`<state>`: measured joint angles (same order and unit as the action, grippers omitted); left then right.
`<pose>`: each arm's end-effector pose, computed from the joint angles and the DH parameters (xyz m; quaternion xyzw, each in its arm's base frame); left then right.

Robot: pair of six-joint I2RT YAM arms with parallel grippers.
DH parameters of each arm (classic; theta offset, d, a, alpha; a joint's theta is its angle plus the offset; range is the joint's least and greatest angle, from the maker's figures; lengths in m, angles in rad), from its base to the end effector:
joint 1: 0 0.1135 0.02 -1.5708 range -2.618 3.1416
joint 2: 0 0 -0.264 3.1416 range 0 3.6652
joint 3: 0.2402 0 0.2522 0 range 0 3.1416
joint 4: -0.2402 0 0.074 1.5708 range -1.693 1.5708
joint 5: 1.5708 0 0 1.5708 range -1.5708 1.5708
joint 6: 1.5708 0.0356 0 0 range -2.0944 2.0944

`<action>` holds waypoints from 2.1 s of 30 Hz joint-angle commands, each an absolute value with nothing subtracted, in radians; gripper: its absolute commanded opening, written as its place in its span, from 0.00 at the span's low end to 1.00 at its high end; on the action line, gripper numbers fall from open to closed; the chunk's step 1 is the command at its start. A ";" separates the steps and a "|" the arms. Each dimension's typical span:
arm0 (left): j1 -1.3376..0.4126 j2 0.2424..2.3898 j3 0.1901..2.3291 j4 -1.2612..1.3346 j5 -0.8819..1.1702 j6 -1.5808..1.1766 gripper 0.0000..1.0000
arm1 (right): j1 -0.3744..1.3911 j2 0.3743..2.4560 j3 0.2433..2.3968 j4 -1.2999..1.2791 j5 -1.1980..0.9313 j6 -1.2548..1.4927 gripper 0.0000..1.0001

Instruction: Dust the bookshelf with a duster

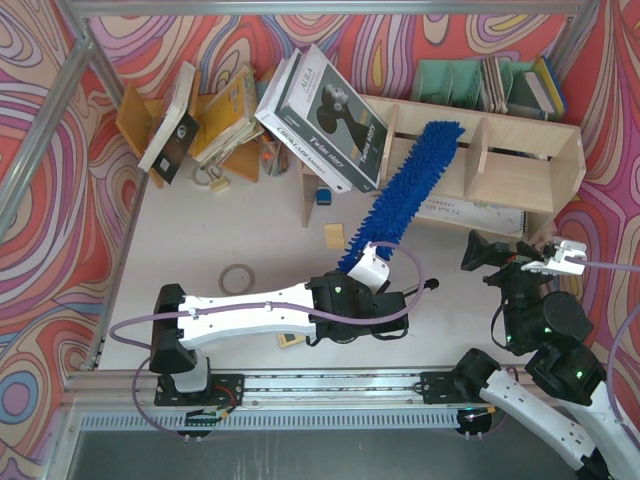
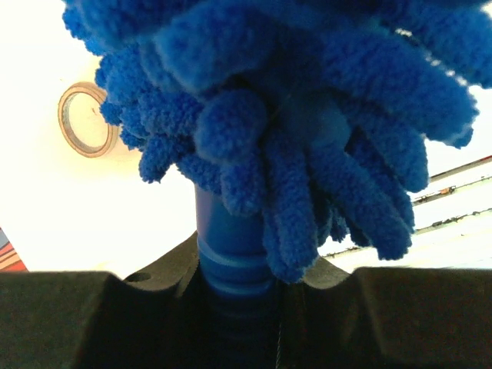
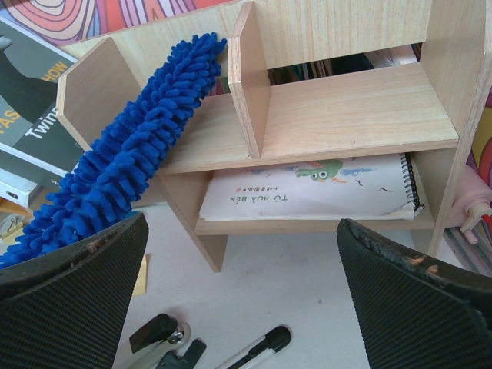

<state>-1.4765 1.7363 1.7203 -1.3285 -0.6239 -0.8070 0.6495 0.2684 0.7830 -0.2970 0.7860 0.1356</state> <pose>0.0520 -0.3290 0.3297 0.2780 0.9045 0.0291 0.3220 0.0518 0.0077 0.3777 0.1418 0.6353 0.0540 0.7572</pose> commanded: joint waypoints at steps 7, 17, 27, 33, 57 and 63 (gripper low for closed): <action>-1.478 1.665 1.696 -1.393 -0.744 -0.909 0.00 | 0.655 0.261 0.778 -0.277 0.800 0.141 0.99; -1.481 1.703 1.661 -1.280 -0.651 -0.854 0.00 | 0.655 0.268 0.778 -0.275 0.801 0.140 0.99; -1.505 1.764 1.675 -1.273 -0.609 -0.808 0.00 | 0.655 0.271 0.779 -0.277 0.801 0.139 0.99; -1.516 1.764 1.709 -1.259 -0.634 -0.767 0.00 | 0.655 0.265 0.781 -0.277 0.801 0.143 0.99; -1.598 1.535 1.593 -1.087 -0.820 -0.769 0.00 | 0.655 0.538 1.174 -0.485 0.782 0.367 0.98; -1.595 1.582 1.658 -0.989 -0.813 -0.657 0.00 | 0.655 0.614 1.279 -0.461 0.762 0.370 0.97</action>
